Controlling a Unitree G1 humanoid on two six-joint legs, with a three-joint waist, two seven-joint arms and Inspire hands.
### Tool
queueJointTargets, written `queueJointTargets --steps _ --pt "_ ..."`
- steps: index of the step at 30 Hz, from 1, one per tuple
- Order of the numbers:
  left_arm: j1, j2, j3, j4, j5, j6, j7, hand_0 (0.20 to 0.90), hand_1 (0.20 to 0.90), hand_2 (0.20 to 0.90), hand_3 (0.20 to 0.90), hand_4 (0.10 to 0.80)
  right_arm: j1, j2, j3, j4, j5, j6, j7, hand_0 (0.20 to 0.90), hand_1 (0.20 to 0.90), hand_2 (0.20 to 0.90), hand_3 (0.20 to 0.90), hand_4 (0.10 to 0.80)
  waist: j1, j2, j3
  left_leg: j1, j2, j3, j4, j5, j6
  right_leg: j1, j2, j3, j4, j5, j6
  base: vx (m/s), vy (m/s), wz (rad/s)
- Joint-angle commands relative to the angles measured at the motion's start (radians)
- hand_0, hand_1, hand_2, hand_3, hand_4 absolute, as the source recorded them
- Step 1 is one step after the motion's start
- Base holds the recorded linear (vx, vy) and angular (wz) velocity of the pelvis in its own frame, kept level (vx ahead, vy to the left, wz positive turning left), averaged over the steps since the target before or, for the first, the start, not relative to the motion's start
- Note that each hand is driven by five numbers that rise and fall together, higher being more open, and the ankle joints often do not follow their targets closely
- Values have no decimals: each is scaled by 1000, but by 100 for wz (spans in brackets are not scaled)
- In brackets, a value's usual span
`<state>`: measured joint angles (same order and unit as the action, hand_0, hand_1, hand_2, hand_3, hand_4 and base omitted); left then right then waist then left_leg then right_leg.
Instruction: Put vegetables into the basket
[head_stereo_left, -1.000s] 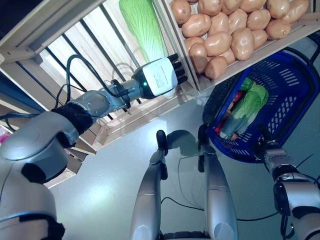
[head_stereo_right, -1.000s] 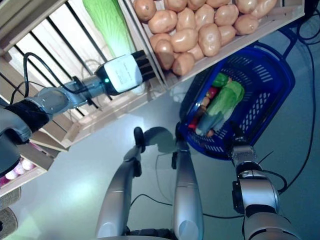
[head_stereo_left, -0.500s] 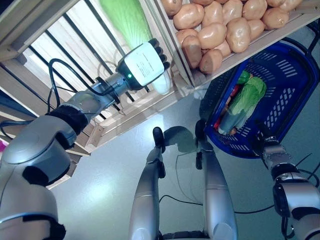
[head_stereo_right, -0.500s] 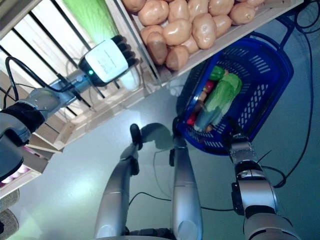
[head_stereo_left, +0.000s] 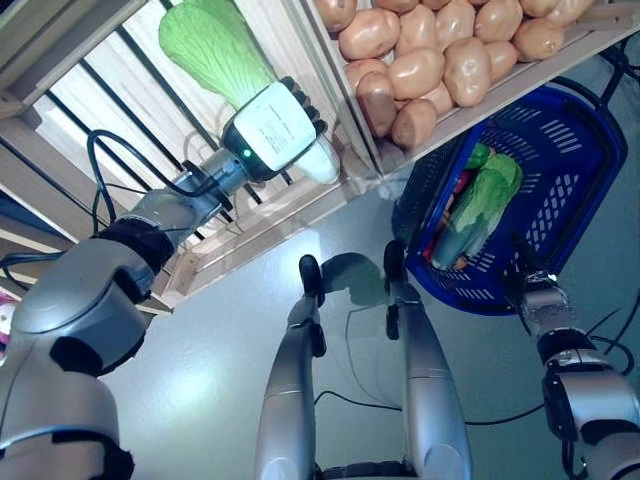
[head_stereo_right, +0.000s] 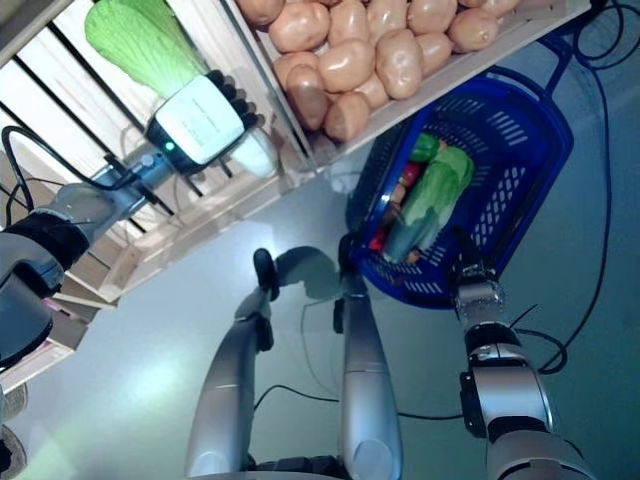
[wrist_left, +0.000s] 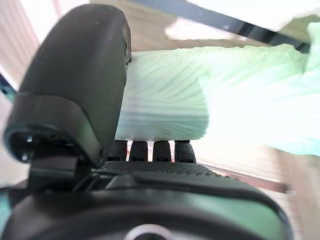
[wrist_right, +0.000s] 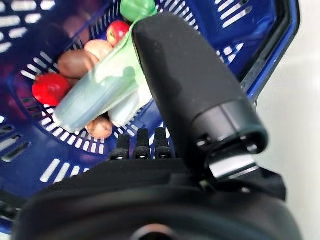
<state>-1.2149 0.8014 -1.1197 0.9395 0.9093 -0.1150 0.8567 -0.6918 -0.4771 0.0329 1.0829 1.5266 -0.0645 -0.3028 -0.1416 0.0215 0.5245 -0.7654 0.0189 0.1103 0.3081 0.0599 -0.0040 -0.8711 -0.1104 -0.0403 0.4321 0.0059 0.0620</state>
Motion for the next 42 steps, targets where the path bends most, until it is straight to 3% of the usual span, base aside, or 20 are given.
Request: queueJointTargets --steps 1,3,6,8,10,12,14,15,18,21,24,27,30,31,34,37,42 --pt "-31 35 196 -21 -159 -8 236 300 300 300 300 400 90 -50 33 -88 -138 -141 9 900 900 900 900 800 35 -13 -4 21 19 23 -10 -3 -60 128 54 -69 -119 35 -13 0 5 -15" --pt "12 44 270 -67 -165 -71 243 300 300 300 300 400 138 -38 59 -181 -268 -216 -18 900 900 900 900 800 38 -21 -4 47 16 23 -25 -2 -60 155 54 -74 -129 34 -13 2 0 -8" --pt "98 67 329 -170 -148 -88 231 300 300 300 300 400 206 -25 89 -340 -405 -280 -89 900 900 900 900 800 42 -29 -4 82 8 17 -48 1 -60 194 52 -79 -149 34 -12 0 0 0" --pt "246 94 445 -305 -210 -114 257 300 300 300 300 400 297 -19 111 -528 -545 -325 -144 900 900 900 900 800 48 -37 -4 127 2 16 -76 2 -58 243 48 -86 -169 30 -9 5 -4 -2" --pt "349 87 532 -376 -287 -154 263 300 300 300 300 400 358 -11 100 -601 -571 -352 -131 900 900 900 900 800 53 -40 -4 158 0 14 -90 -1 -54 271 46 -88 -175 24 -6 0 0 0" --pt "543 37 681 -489 -343 -270 232 300 300 300 300 400 457 27 72 -695 -659 -399 -89 900 900 900 900 800 67 -41 -5 221 -7 2 -113 -6 -48 334 40 -92 -192 17 -1 80 -42 -5" --pt "720 -54 804 -640 -379 -340 151 300 300 300 300 400 516 53 62 -822 -783 -381 -109 900 900 900 900 800 89 -40 -36 283 -10 -10 -160 -3 -45 394 27 -102 -229 19 10 110 -41 -3" --pt "724 -53 807 -644 -380 -339 148 300 300 300 300 400 517 52 64 -825 -784 -380 -111 900 900 900 900 800 87 -40 -37 282 -10 -10 -164 3 -44 394 27 -103 -233 25 9 92 -21 3" --pt "861 -167 898 -758 -524 -438 0 300 300 300 300 400 560 79 49 -912 -889 -374 -63 900 900 900 900 800 108 -34 -78 362 -7 -23 -220 3 -44 474 16 -122 -276 20 20 128 -29 13" --pt "963 -264 962 -868 -809 -494 -269 300 300 300 300 400 593 89 39 -1018 -1003 -340 9 900 900 900 900 800 128 -31 -135 442 -1 -39 -271 6 -48 568 11 -141 -326 19 22 203 -34 16" --pt "1014 -306 979 -920 -992 -518 -431 300 300 300 300 400 626 86 43 -1066 -1058 -358 74 900 900 900 900 800 136 -33 -166 481 0 -51 -297 11 -46 614 10 -152 -353 23 24 155 -43 14" --pt "1079 -360 972 -1012 -1280 -464 -711 300 300 300 300 400 665 59 39 -1145 -1051 -359 206 900 900 900 900 800 152 -44 -217 552 1 -66 -339 12 -44 701 8 -171 -408 34 28 182 -54 19" --pt "1088 -364 945 -1038 -1371 -439 -807 300 300 300 300 400 669 26 55 -1170 -1034 -350 299 900 900 900 900 800 157 -46 -236 588 6 -70 -359 14 -45 738 10 -180 -426 38 29 130 -26 12" --pt "1088 -369 934 -1062 -1427 -395 -860 300 300 300 300 400 673 2 68 -1200 -977 -318 375 900 900 900 900 800 160 -49 -254 610 8 -72 -370 15 -45 760 10 -183 -434 39 30 139 -20 16" --pt "1086 -364 911 -1063 -1491 -367 -943 300 300 300 300 400 674 -19 98 -1201 -896 -287 500 900 900 900 900 800 165 -52 -281 635 10 -73 -372 12 -46 788 7 -189 -446 42 31 128 -8 11" --pt "1083 -356 883 -1067 -1517 -306 -1010 300 300 300 300 400 663 -32 128 -1196 -803 -204 636 900 900 900 900 800 174 -56 -319 668 11 -77 -380 7 -46 827 3 -197 -469 50 34 134 5 12" --pt "1071 -341 845 -1056 -1574 -280 -1052 300 300 300 300 400 657 -29 186 -1156 -641 -51 823 900 900 900 900 800 185 -58 -373 714 14 -83 -387 -4 -49 875 -2 -205 -497 59 38 140 15 6"
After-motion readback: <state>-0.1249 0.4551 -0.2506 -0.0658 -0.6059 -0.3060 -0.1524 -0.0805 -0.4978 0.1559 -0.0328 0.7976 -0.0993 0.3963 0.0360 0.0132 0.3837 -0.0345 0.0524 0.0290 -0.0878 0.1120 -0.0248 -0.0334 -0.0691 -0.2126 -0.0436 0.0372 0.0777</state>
